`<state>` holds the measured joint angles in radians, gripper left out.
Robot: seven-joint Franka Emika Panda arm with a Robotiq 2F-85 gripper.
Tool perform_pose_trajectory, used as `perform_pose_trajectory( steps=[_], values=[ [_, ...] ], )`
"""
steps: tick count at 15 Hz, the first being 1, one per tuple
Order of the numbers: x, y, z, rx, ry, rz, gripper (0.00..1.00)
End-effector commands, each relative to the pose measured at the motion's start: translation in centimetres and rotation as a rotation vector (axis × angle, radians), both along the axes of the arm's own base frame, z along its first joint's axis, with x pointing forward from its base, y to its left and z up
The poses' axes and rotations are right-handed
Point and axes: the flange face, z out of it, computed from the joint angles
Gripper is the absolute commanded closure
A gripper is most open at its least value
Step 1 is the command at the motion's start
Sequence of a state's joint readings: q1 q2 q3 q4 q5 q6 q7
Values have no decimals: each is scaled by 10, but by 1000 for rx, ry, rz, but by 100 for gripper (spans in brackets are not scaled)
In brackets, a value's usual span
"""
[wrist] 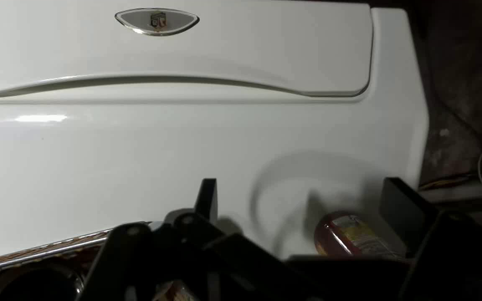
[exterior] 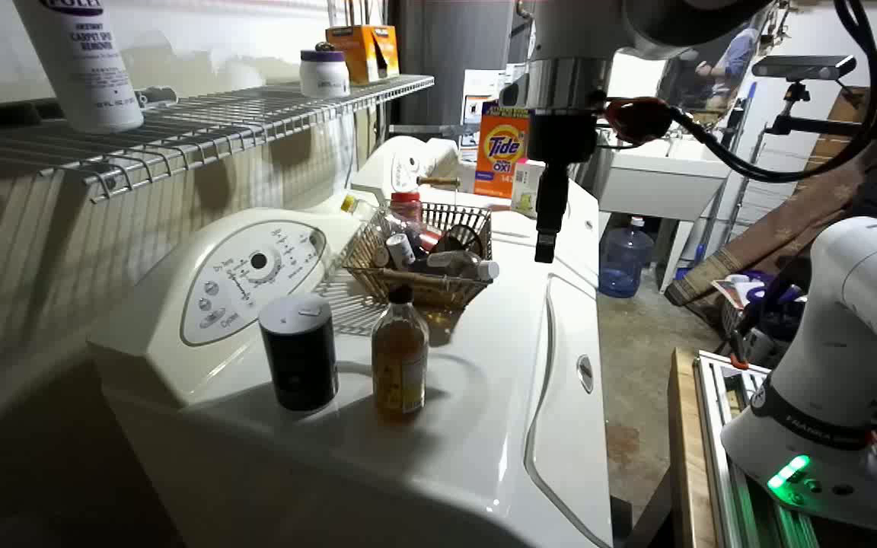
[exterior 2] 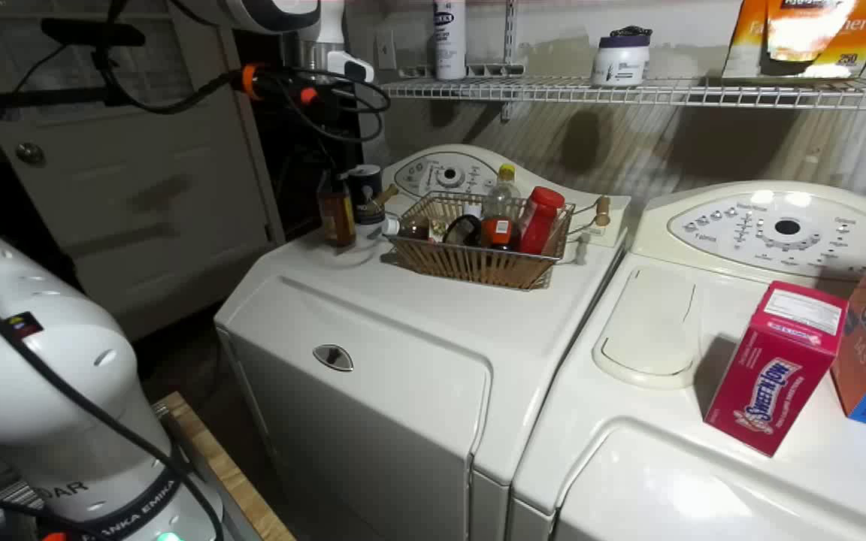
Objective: Remove the white container from the basket and put it on the washing machine on the left.
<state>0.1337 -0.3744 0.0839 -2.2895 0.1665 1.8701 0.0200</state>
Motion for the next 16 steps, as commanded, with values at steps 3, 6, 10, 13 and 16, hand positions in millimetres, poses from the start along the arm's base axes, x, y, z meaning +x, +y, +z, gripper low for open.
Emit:
perform_pose_trajectory(
  steps=[3,6,10,13,16],
  values=[
    [0,0,1,0,1,0,0],
    [0,0,1,0,1,0,0],
    [32,-19,-1,-63,-57,-25,0],
    [68,-45,2,-133,-89,-63,0],
    [107,-53,4,-158,-105,-92,0]
  ],
)
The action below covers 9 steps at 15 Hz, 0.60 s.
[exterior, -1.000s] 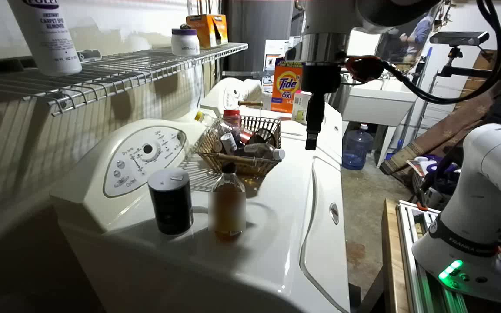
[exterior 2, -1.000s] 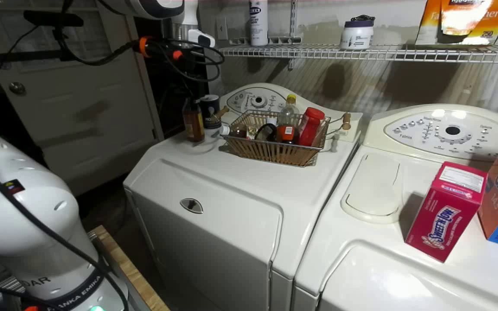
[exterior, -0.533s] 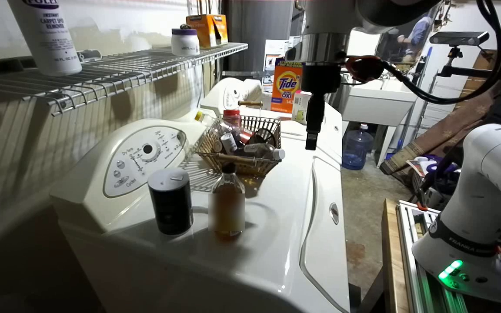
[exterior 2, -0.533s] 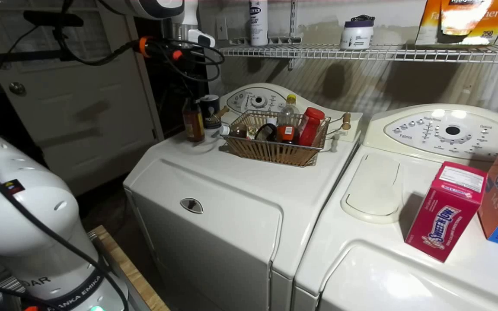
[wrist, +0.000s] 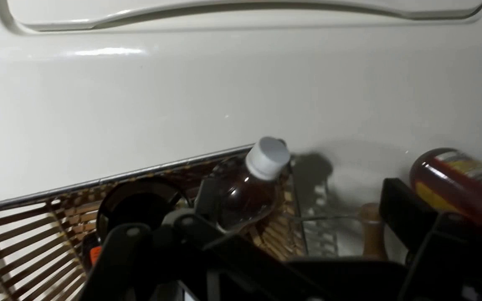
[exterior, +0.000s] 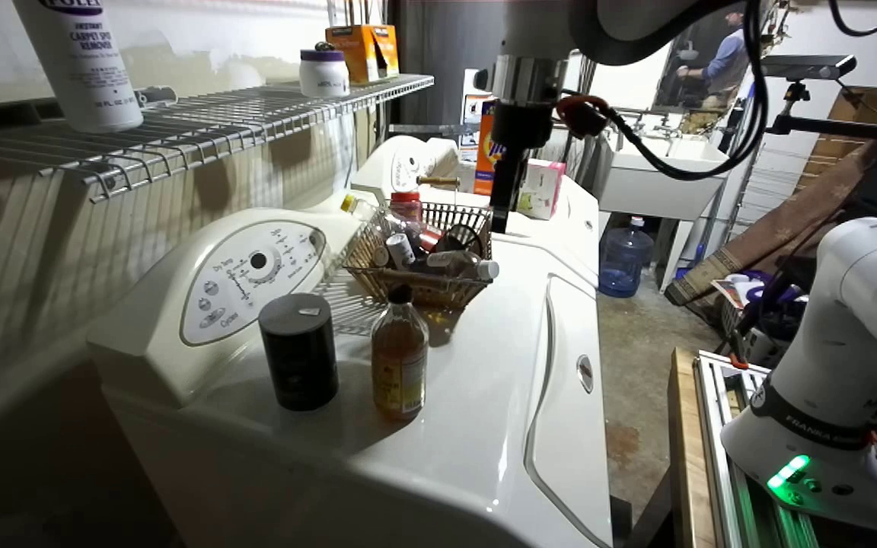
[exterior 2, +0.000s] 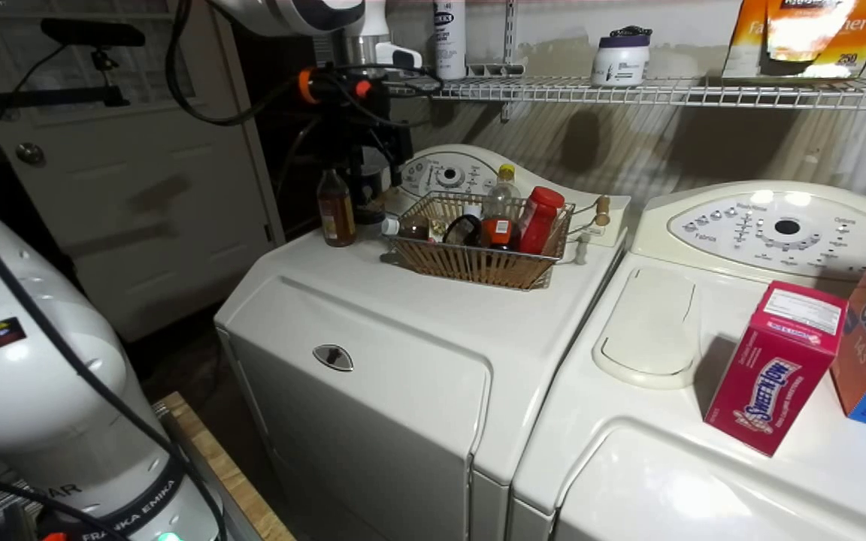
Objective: Remove the white container from the basket and put it on the washing machine on the left.
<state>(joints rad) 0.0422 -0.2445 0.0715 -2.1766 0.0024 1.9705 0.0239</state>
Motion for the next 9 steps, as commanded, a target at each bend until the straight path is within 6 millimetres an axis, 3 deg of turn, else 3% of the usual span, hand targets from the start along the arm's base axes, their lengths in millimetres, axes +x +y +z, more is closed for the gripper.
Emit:
perform_pose_trajectory(
  steps=[1,4,9],
  values=[
    [60,0,2,-37,-15,-46,0],
    [102,4,0,-49,-37,-104,0],
    [163,7,-15,-48,-161,-341,0]
  ],
)
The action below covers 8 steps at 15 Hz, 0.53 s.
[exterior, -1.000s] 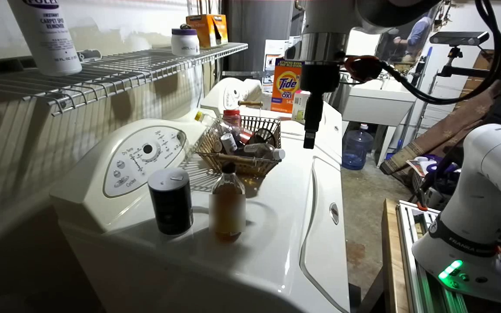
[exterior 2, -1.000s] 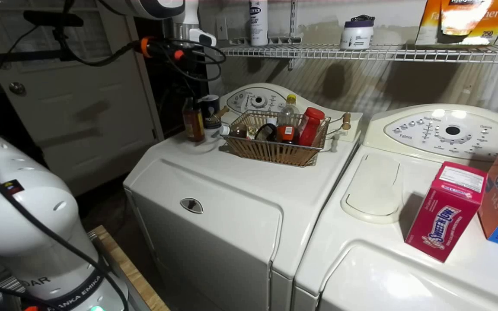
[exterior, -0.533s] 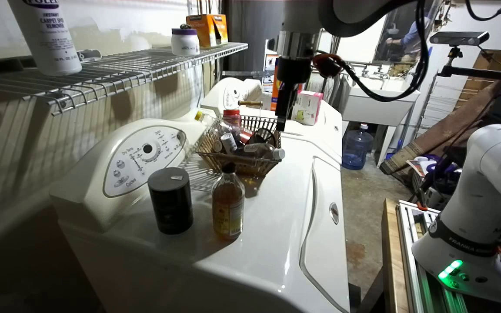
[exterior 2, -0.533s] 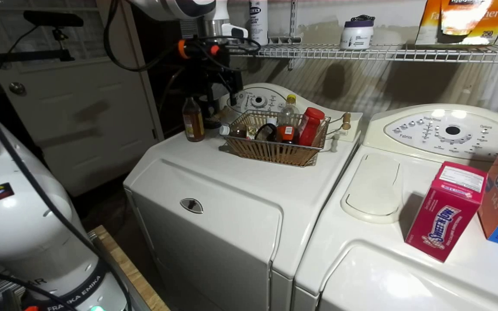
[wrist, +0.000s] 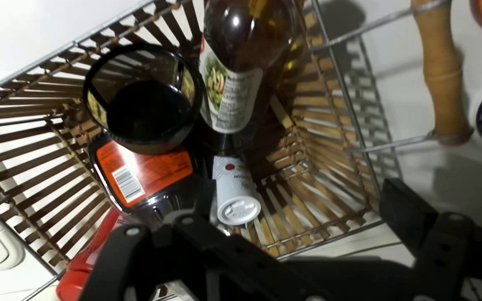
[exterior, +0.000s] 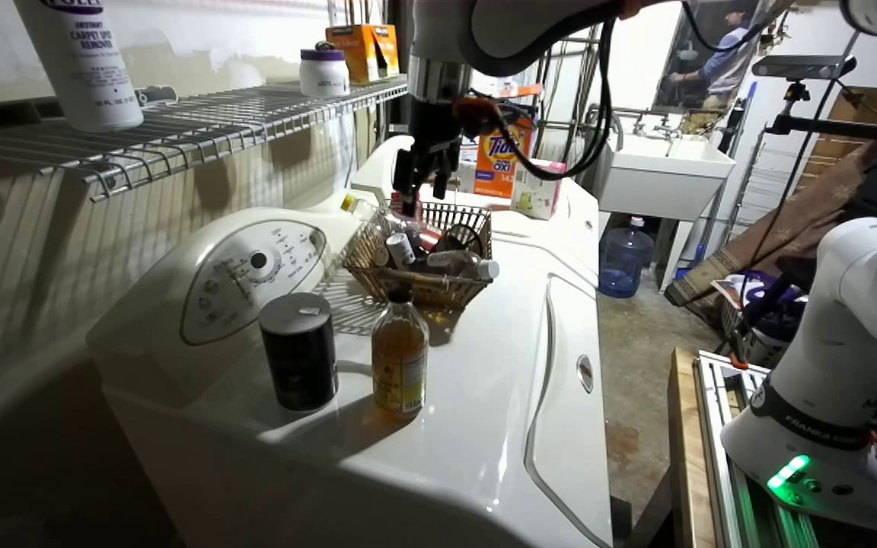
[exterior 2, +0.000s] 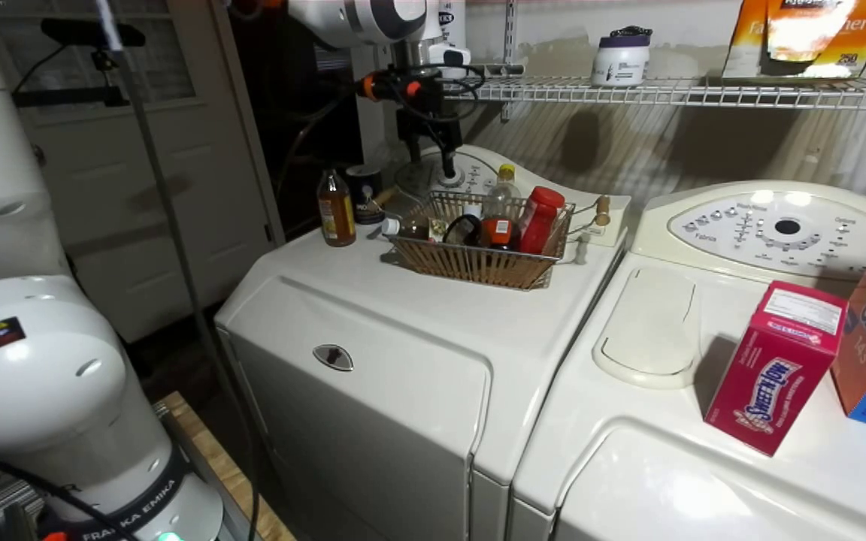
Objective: Remove the white container from the basket and put it on the washing machine on the left.
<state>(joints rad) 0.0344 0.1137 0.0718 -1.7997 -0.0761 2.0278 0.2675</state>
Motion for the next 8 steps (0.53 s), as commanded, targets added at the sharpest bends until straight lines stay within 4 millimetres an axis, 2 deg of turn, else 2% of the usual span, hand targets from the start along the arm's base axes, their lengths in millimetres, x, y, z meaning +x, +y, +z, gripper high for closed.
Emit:
perform_pose_trajectory(
  steps=[1,4,8],
  values=[
    [48,8,-13,-41,-95,-164,0],
    [65,14,-32,-115,-140,-290,0],
    [71,21,-59,-214,-122,-440,0]
  ],
)
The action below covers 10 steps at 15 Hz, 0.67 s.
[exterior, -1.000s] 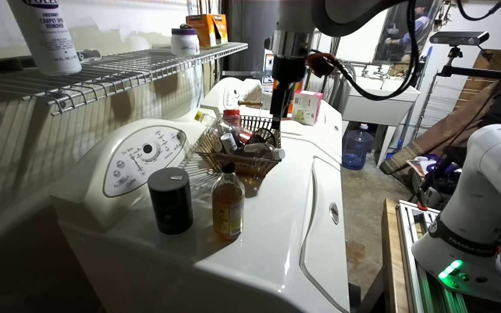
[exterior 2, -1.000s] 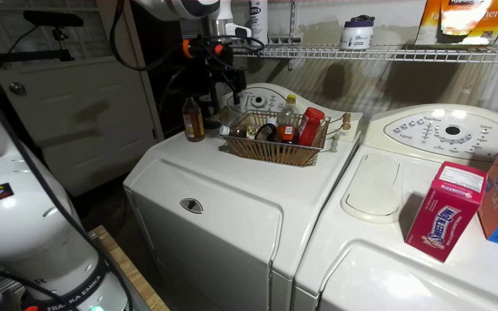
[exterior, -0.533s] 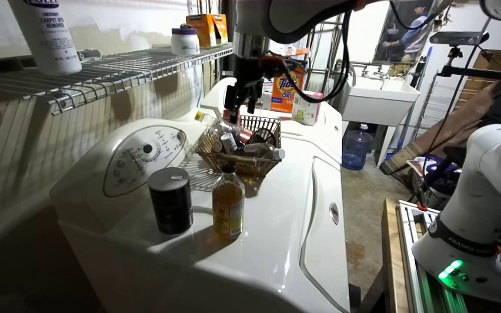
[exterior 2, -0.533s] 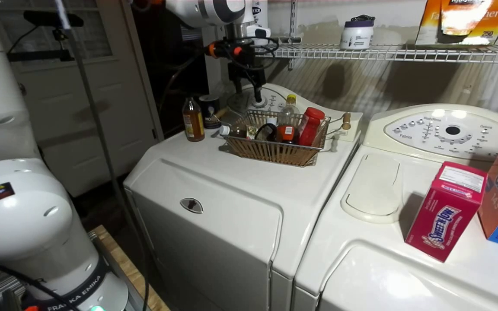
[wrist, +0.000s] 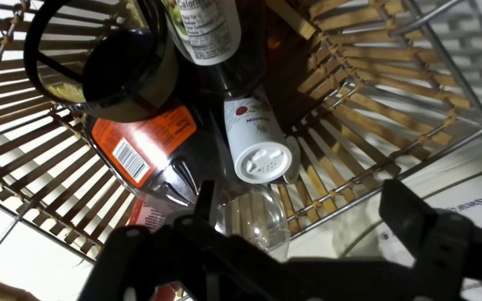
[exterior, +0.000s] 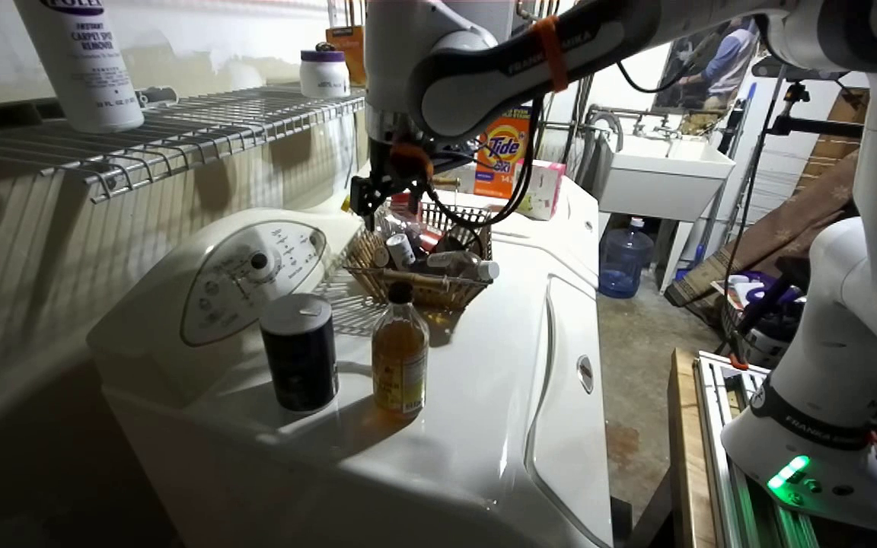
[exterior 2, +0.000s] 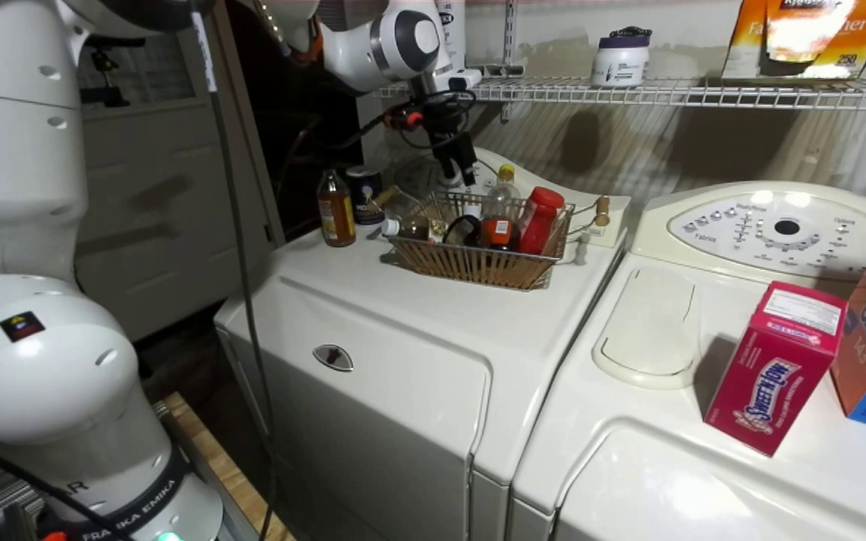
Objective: Remove the white container from the basket and put it on the washing machine on the left.
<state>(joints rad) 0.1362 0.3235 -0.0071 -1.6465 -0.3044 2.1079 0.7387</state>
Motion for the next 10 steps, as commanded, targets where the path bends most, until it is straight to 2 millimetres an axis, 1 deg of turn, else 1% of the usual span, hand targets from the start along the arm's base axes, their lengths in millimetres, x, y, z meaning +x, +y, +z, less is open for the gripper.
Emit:
perform_pose_trajectory(
  steps=[1,2,3,5,10],
  values=[
    [10,8,-17,-57,23,-126,0],
    [10,9,-23,-58,30,-132,0],
    [10,10,-29,-44,49,-102,0],
    [11,7,-37,-70,54,-98,0],
    [11,-5,-49,-122,76,-121,0]
  ],
)
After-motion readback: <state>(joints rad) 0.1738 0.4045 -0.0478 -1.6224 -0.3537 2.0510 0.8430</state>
